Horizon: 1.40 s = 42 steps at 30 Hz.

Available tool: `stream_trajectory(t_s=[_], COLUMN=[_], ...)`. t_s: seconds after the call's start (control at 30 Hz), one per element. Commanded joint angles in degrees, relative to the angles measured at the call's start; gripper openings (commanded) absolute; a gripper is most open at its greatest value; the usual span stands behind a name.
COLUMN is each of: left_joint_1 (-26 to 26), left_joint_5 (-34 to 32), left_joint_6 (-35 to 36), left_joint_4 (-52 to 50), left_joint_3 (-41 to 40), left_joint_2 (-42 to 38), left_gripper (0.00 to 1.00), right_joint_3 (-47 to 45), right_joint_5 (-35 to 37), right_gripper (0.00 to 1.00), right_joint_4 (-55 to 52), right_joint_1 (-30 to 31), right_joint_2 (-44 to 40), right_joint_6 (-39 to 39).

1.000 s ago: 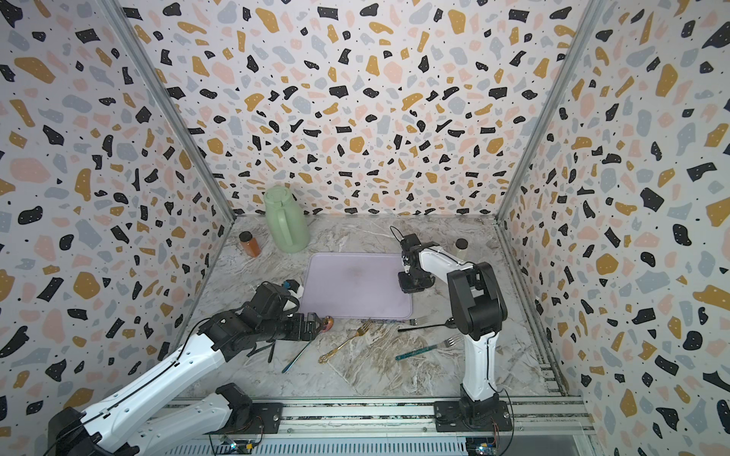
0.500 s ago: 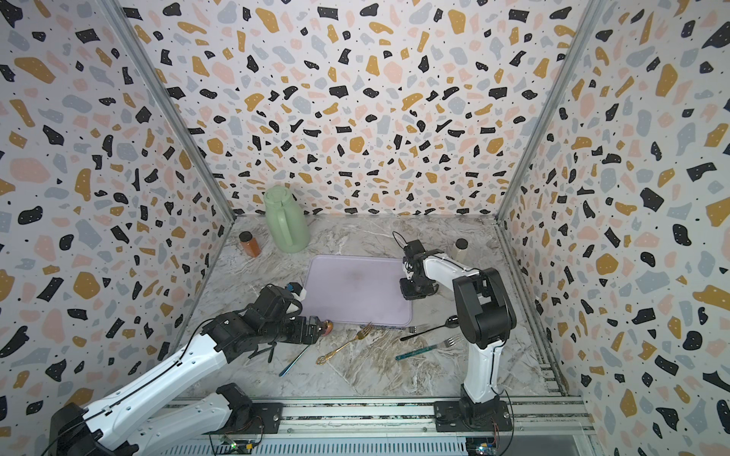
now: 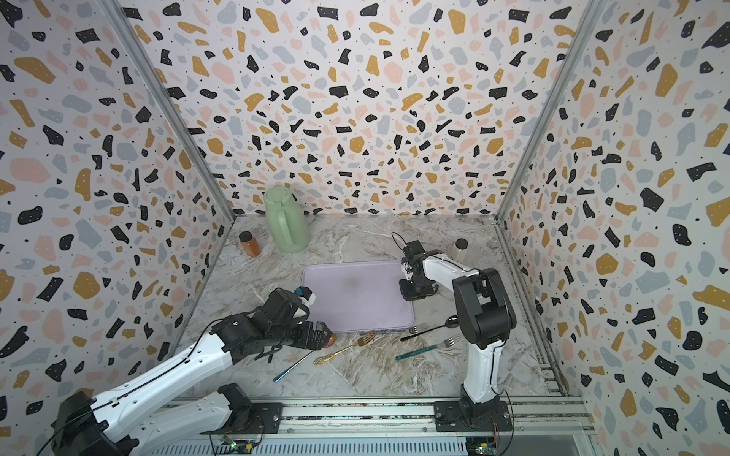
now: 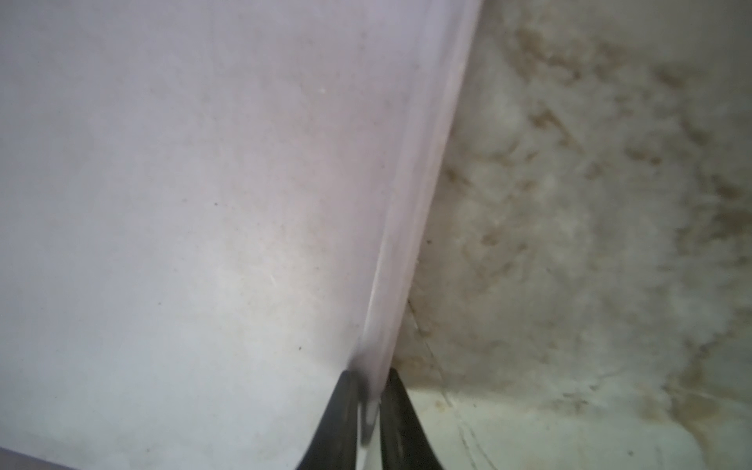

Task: Set the spoon and fork side by side
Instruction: Adjust the tray at the center of the board.

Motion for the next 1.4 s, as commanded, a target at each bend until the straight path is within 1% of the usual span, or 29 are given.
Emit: stream_trajectory(t_s=[0.0, 0.13, 0.17, 0.2, 0.27, 0.43, 0.57, 0.8, 0.97, 1.13, 1.3, 1.37], left_joint_1=[-0.3, -0.3, -0.3, -0.3, -0.3, -0.3, -0.3, -0.3, -0.3, -0.3, -0.4, -0.6], left_joint_5=[-1.9, -3.1, -2.9, -3.0, -3.1, -3.4, -3.6, -3.2, -3.0, -2.7, -2.6, -2.4], left_joint_6=[-0.2, -1.0, -1.1, -1.1, -1.1, -1.6, -1.5, -1.7, -1.9, -2.5, -2.9, -3.1], left_joint_4=[1.6, 2.4, 2.8, 2.8, 2.7, 2.6, 2.7, 2.5, 2.5, 2.9, 3.4, 3.5], left_joint_3=[-0.8, -1.6, -1.9, -1.9, -1.9, -1.6, -1.6, -1.9, -2.5, -3.1, -4.1, -4.3], left_joint_2=[0.5, 0.6, 0.8, 1.0, 1.7, 2.3, 2.1, 1.7, 1.0, 0.5, 0.1, 0.1], left_gripper=[1.0, 1.0, 1.0, 1.0, 1.0, 1.0, 1.0, 1.0, 1.0, 1.0, 0.99, 0.99], right_joint_3=[-1.1, -3.0, -3.1, -3.1, -3.2, -2.5, -2.5, -4.1, -6.5, -8.6, -11.1, -11.3], right_joint_5=[1.5, 0.4, 0.7, 1.2, 1.6, -0.3, -1.6, -0.7, -0.4, -0.8, -0.3, -0.2], right_gripper=[0.17, 0.2, 0.25, 0.27, 0.28, 0.29, 0.27, 0.19, 0.18, 0.14, 0.14, 0.17], right_joint_4=[-3.2, -1.4, -1.5, -1.6, -1.8, -2.4, -2.4, -1.6, -0.2, 0.2, 0.9, 0.6], right_joint_1=[0.3, 0.3, 0.3, 0.3, 0.3, 0.3, 0.3, 0.3, 0.3, 0.3, 0.3, 0.3], right_joint_2=[-2.2, -3.3, -3.3, -3.2, -3.5, -5.1, -6.0, -4.4, -5.3, -6.4, -7.8, -8.0], right_joint_6=[3.5, 5.1, 5.2, 5.2, 5.5, 5.9, 6.3, 7.0, 7.7, 8.4, 9.0, 9.1])
